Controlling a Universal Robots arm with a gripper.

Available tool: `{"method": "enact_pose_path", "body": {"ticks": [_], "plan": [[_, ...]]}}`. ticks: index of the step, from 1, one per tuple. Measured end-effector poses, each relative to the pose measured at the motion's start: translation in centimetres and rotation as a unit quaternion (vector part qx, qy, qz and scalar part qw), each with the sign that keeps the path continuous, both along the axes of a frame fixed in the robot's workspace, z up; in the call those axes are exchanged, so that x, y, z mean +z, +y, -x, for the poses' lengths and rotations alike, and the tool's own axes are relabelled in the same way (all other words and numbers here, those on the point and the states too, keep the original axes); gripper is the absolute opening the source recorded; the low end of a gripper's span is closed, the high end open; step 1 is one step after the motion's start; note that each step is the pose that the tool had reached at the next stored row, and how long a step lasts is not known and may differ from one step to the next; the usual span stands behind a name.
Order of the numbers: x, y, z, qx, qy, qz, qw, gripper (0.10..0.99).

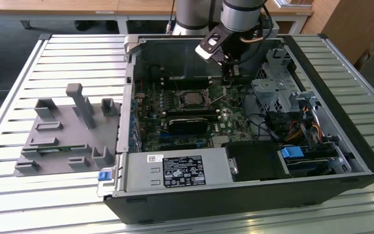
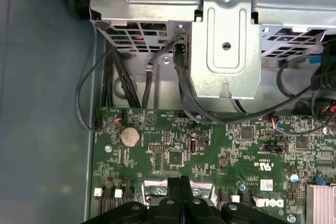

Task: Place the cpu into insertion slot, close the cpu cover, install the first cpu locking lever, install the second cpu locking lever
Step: 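Close the cpu cover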

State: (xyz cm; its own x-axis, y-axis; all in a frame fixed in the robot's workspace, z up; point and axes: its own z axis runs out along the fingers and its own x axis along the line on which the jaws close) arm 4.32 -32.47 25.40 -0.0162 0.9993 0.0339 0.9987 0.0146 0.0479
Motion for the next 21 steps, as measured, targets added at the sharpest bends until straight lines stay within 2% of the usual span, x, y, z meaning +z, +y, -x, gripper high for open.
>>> {"method": "enact_pose_path", "body": {"ticks": [12,21], "plan": [[-0.18,0.35,-1.09,0.0,0.0001,-0.0001,1.0,0.106],[-0.47,0.47,-2.17,0.0,0.0014,0.0006,1.0,0.106]]}}
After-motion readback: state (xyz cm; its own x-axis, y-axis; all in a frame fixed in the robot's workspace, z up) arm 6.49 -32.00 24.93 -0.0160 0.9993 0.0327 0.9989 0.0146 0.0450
